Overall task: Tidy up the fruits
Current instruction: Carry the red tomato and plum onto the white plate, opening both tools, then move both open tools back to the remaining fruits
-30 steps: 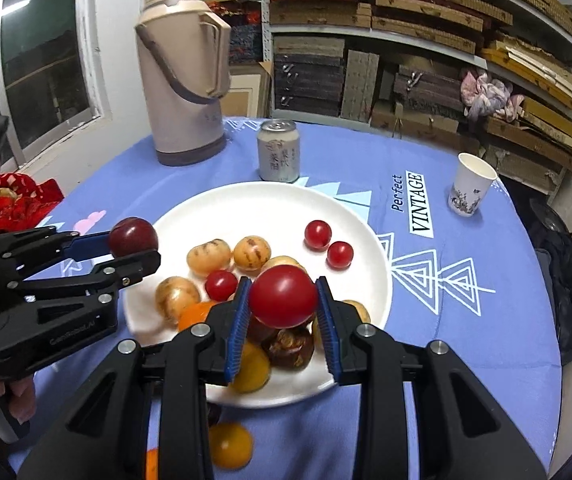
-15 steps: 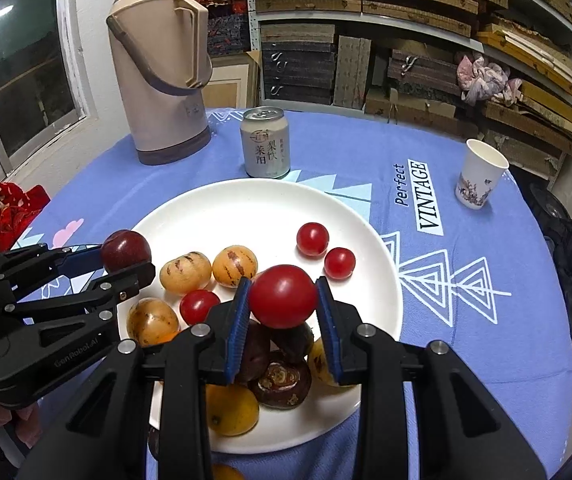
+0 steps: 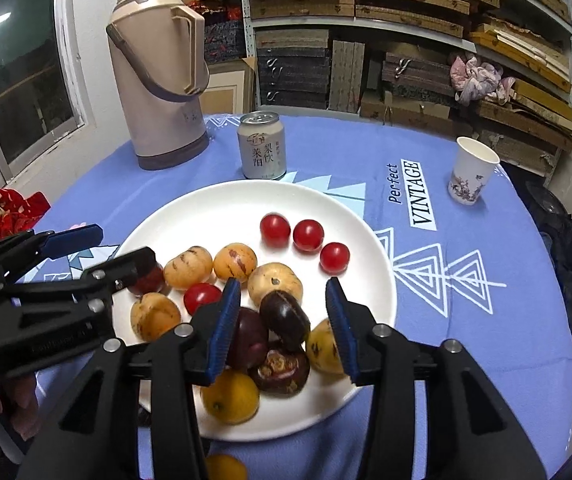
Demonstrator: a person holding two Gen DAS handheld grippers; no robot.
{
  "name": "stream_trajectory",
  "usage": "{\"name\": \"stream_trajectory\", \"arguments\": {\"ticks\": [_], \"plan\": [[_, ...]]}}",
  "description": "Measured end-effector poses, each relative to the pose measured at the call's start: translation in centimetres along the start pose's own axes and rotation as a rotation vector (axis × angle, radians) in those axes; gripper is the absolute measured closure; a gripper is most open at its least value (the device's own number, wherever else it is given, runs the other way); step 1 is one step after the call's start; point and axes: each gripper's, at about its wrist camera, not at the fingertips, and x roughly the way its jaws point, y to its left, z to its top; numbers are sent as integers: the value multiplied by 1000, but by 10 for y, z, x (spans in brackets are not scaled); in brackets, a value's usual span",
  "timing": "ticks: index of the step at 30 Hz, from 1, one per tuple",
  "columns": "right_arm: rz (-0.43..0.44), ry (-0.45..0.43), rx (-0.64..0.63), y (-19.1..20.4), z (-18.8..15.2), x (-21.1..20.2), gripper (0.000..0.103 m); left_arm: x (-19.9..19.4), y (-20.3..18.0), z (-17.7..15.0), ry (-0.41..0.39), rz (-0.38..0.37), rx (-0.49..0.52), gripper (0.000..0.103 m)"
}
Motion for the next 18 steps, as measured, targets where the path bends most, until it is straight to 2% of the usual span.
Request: {"name": "stream_trajectory", "arguments": {"ticks": [6,11,18], "plan": [[4,-16,24,-7,-15,-23,51,-12,3,-8,-3,8,4,31],[9,-27,42,-8,-29,-40,42,-22,6,-19,-5,12,4,26],[33,-19,49,-5,-56,-61,39,-37,7,-42,8,26,30,24]]}}
